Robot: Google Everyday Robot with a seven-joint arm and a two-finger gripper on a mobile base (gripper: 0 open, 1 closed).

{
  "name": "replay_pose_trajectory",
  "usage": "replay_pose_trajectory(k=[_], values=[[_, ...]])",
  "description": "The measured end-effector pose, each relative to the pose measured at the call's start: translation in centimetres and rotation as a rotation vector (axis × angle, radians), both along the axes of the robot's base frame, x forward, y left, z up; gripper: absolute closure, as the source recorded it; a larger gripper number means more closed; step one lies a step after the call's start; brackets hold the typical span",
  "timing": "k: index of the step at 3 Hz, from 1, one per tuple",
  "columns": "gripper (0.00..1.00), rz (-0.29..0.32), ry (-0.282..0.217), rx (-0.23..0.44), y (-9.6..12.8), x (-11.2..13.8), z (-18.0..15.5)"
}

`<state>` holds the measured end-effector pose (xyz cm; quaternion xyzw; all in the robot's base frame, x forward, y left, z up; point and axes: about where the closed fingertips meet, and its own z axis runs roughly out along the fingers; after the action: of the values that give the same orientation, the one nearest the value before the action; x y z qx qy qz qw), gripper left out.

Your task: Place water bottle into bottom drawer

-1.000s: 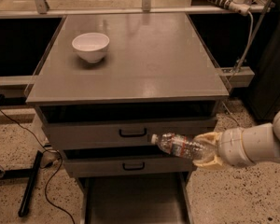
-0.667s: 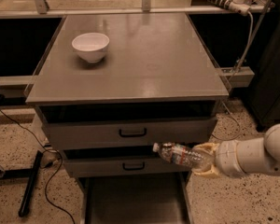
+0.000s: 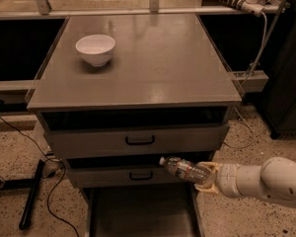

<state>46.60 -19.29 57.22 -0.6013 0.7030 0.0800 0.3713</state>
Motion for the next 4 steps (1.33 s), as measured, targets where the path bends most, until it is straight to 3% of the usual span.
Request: replay_pose_trajectory(k=[1, 2, 4], values=[[1.0, 0.014, -0.011, -0.009, 0.5, -0.2, 0.0], [1.0, 0.053, -0.016, -0.007, 1.6, 0.1, -2.4], [1.0, 0.122, -0.039, 0.053, 2.3, 1.0, -10.8]])
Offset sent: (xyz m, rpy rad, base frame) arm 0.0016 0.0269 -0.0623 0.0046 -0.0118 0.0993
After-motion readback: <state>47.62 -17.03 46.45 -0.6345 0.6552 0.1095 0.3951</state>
